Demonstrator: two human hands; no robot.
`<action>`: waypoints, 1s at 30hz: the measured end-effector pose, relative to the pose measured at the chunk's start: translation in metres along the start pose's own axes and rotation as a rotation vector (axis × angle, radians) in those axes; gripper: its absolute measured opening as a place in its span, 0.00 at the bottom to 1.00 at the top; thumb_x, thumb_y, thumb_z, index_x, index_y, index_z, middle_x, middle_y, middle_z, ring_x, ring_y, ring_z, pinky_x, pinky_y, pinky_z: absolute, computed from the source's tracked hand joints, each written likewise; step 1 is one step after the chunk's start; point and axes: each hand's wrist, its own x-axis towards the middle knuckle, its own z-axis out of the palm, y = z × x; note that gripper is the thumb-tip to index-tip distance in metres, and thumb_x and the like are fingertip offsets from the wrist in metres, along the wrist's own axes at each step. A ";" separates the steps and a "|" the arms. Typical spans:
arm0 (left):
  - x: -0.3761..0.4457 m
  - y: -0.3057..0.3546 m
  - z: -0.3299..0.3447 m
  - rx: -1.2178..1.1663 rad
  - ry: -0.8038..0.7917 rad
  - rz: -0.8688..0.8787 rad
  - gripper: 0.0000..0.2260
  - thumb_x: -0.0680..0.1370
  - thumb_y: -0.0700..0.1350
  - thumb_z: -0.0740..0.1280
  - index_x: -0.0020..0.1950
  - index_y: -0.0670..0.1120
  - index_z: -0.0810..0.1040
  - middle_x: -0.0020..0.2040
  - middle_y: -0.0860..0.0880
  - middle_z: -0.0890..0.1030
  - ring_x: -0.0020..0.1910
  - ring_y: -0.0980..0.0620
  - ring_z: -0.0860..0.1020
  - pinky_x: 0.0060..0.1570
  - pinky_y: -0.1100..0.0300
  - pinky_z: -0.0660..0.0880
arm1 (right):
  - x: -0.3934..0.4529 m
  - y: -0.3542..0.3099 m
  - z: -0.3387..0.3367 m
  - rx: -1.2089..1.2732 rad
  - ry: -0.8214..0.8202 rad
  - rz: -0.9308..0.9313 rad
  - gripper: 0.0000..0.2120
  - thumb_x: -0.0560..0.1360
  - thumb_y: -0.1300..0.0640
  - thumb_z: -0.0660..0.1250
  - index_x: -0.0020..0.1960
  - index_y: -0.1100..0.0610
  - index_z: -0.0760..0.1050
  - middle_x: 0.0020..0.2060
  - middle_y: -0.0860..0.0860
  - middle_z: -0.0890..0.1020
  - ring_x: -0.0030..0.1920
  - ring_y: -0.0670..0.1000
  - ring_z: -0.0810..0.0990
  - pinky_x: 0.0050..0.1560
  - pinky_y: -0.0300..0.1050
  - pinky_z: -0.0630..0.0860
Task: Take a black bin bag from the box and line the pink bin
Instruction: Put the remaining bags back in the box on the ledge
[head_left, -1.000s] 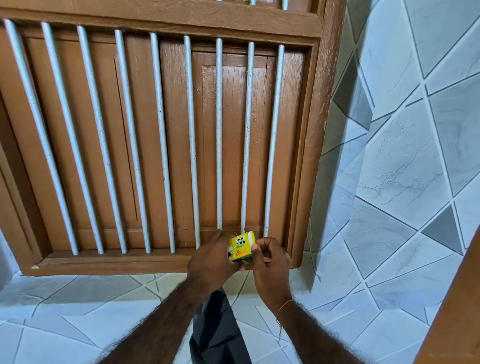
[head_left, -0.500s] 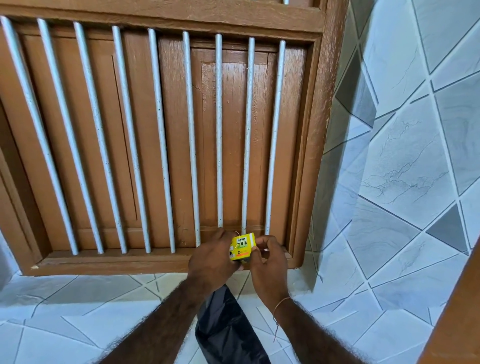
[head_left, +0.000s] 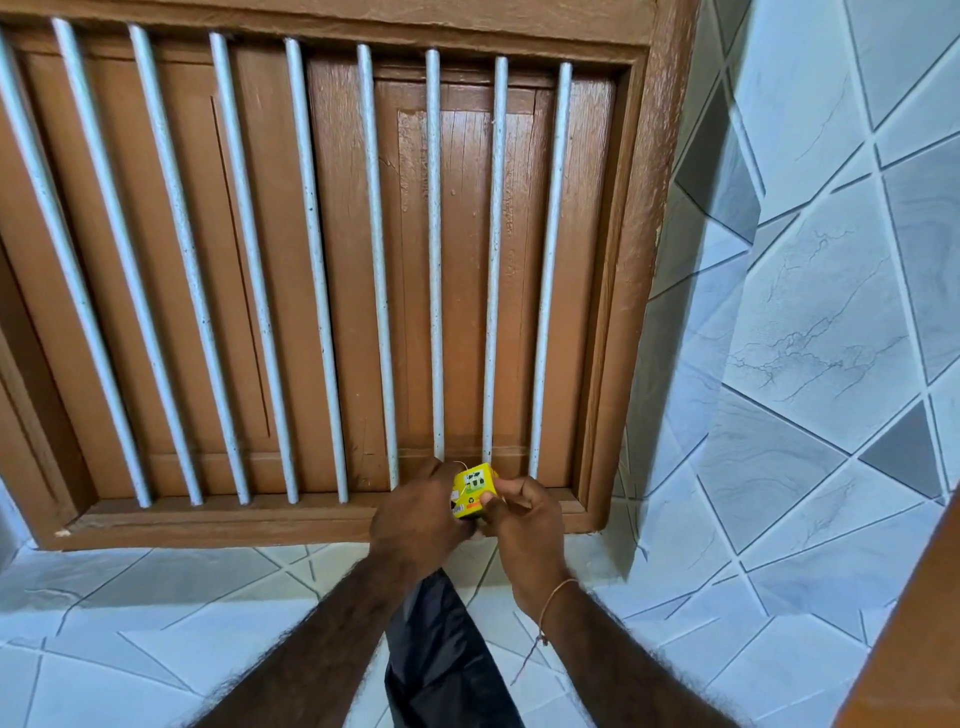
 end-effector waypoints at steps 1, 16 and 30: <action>0.000 -0.001 -0.001 -0.006 -0.022 -0.009 0.30 0.66 0.58 0.74 0.66 0.55 0.71 0.60 0.53 0.77 0.53 0.50 0.79 0.45 0.58 0.74 | 0.003 0.001 -0.002 0.028 0.010 0.039 0.06 0.74 0.66 0.70 0.47 0.57 0.81 0.44 0.54 0.86 0.43 0.52 0.85 0.40 0.48 0.83; 0.007 0.008 -0.044 -0.519 0.191 -0.230 0.09 0.75 0.49 0.71 0.53 0.48 0.83 0.50 0.56 0.80 0.50 0.60 0.76 0.49 0.67 0.68 | 0.011 0.032 -0.043 -0.393 0.180 0.170 0.06 0.70 0.56 0.73 0.40 0.58 0.78 0.34 0.49 0.81 0.38 0.52 0.78 0.44 0.44 0.74; -0.035 0.017 -0.060 -0.452 0.344 -0.383 0.04 0.75 0.48 0.69 0.43 0.50 0.82 0.36 0.57 0.80 0.35 0.60 0.76 0.34 0.66 0.68 | 0.001 0.037 -0.031 -0.756 -0.045 -0.129 0.15 0.75 0.45 0.67 0.45 0.58 0.75 0.44 0.56 0.82 0.48 0.58 0.80 0.48 0.51 0.77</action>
